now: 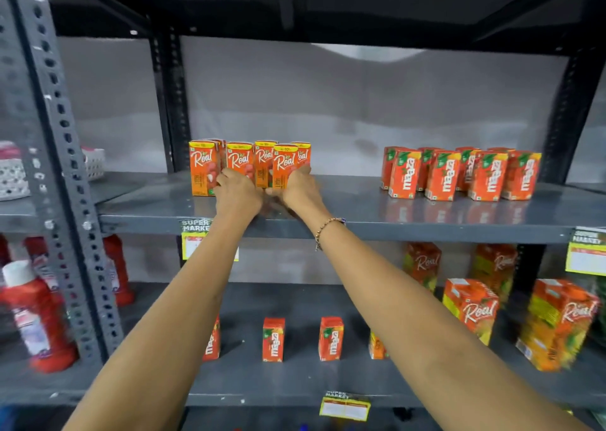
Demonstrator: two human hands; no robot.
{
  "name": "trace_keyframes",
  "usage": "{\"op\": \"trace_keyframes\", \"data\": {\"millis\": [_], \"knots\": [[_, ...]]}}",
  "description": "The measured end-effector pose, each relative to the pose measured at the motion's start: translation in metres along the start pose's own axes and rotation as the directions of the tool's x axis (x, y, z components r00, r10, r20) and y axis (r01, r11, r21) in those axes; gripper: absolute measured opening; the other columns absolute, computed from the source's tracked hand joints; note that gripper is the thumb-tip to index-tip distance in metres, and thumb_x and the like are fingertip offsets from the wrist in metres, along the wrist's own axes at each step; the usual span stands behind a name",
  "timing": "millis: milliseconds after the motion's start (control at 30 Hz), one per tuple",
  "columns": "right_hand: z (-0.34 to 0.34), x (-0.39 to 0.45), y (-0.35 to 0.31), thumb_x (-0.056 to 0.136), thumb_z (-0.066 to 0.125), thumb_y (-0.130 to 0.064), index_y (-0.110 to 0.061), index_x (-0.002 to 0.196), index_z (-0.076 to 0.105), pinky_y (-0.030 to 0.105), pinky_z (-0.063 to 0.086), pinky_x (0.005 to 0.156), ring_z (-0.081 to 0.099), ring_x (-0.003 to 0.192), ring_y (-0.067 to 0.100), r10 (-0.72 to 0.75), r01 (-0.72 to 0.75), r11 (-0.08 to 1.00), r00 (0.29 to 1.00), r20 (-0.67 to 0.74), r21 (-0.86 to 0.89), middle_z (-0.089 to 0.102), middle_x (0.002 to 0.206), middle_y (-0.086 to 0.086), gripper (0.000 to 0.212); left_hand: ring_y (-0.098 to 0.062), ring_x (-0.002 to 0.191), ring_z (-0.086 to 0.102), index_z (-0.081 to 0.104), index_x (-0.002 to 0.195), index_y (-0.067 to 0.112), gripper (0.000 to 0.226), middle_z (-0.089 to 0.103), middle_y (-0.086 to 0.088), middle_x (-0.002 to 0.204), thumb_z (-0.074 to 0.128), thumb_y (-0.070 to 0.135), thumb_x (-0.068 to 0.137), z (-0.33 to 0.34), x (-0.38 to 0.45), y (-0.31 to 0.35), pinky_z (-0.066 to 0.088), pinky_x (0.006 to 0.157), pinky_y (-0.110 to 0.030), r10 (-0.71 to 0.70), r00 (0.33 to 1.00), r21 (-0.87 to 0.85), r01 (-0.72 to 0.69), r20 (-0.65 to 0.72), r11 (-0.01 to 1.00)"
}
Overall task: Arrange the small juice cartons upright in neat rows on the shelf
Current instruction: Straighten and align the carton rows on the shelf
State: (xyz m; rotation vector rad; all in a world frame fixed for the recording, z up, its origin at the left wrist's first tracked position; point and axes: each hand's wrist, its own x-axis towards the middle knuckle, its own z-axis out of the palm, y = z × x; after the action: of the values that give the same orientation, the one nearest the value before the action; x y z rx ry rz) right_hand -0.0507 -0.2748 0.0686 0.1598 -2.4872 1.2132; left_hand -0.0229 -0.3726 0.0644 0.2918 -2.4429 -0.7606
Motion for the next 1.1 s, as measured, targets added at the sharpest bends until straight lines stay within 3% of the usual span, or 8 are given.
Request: {"op": "trace_keyframes", "data": {"millis": [100,167,400,533,667,1100], "knots": [[0.005,0.004,-0.002,0.077,0.072,-0.038,-0.002,0.140,0.020,0.045,0.043,0.101,0.049,0.123,0.034,0.023,-0.025,0.999,0.999,-0.048,-0.036,0.052,0.132,0.015,0.090,-0.042,0.136,0.031,0.011,0.145,-0.006,0.083,0.026,-0.026,0.149,0.062,0.030,0.090,0.003,0.011,-0.002,0.031,0.110,-0.046,-0.059,0.998,-0.058,0.060,0.011,0.997],[0.008,0.005,-0.002,0.079,0.070,-0.040,0.000,0.141,0.019,0.044,0.042,0.099,0.047,0.124,0.034,0.004,-0.010,0.998,0.997,-0.074,-0.069,0.051,0.134,0.016,0.090,-0.041,0.134,0.034,0.009,0.145,-0.008,0.084,0.030,-0.027,0.147,0.062,0.030,0.090,0.006,0.017,-0.004,0.032,0.109,-0.045,-0.039,0.999,-0.005,0.039,0.005,0.999],[0.012,0.018,0.004,0.078,0.071,-0.039,-0.005,0.136,0.026,0.042,0.048,0.090,0.055,0.117,0.034,0.024,-0.039,0.994,0.990,-0.139,-0.104,0.055,0.129,0.014,0.081,-0.039,0.126,0.047,0.027,0.136,-0.004,0.065,0.046,-0.025,0.136,0.063,0.022,0.089,0.014,0.031,-0.006,0.043,0.101,-0.042,-0.033,0.995,0.060,0.039,-0.093,0.997],[0.006,0.025,0.018,0.077,0.073,-0.036,-0.008,0.126,0.032,0.042,0.049,0.088,0.054,0.115,0.034,0.058,-0.076,0.993,0.980,-0.189,-0.090,0.056,0.126,0.015,0.070,-0.038,0.120,0.052,0.030,0.132,-0.005,0.065,0.049,-0.025,0.130,0.065,0.026,0.087,0.024,0.029,0.003,0.047,0.095,-0.040,0.053,0.997,0.071,-0.050,-0.053,0.996],[0.010,0.026,0.021,0.079,0.070,-0.036,-0.009,0.129,0.030,0.043,0.048,0.089,0.052,0.117,0.034,0.062,-0.085,0.991,0.976,-0.211,-0.103,0.054,0.128,0.016,0.069,-0.037,0.119,0.052,0.029,0.131,-0.005,0.067,0.049,-0.024,0.129,0.065,0.031,0.087,0.030,0.031,0.002,0.045,0.096,-0.040,0.126,0.992,0.067,-0.124,-0.030,0.990],[0.012,0.026,0.023,0.081,0.068,-0.036,-0.009,0.131,0.029,0.044,0.047,0.093,0.051,0.118,0.035,0.046,-0.075,0.990,0.973,-0.225,-0.119,0.052,0.130,0.017,0.069,-0.035,0.122,0.050,0.029,0.132,-0.001,0.071,0.047,-0.022,0.131,0.066,0.039,0.086,0.032,0.033,-0.001,0.043,0.099,-0.040,0.158,0.987,0.071,-0.155,-0.026,0.985]]}}
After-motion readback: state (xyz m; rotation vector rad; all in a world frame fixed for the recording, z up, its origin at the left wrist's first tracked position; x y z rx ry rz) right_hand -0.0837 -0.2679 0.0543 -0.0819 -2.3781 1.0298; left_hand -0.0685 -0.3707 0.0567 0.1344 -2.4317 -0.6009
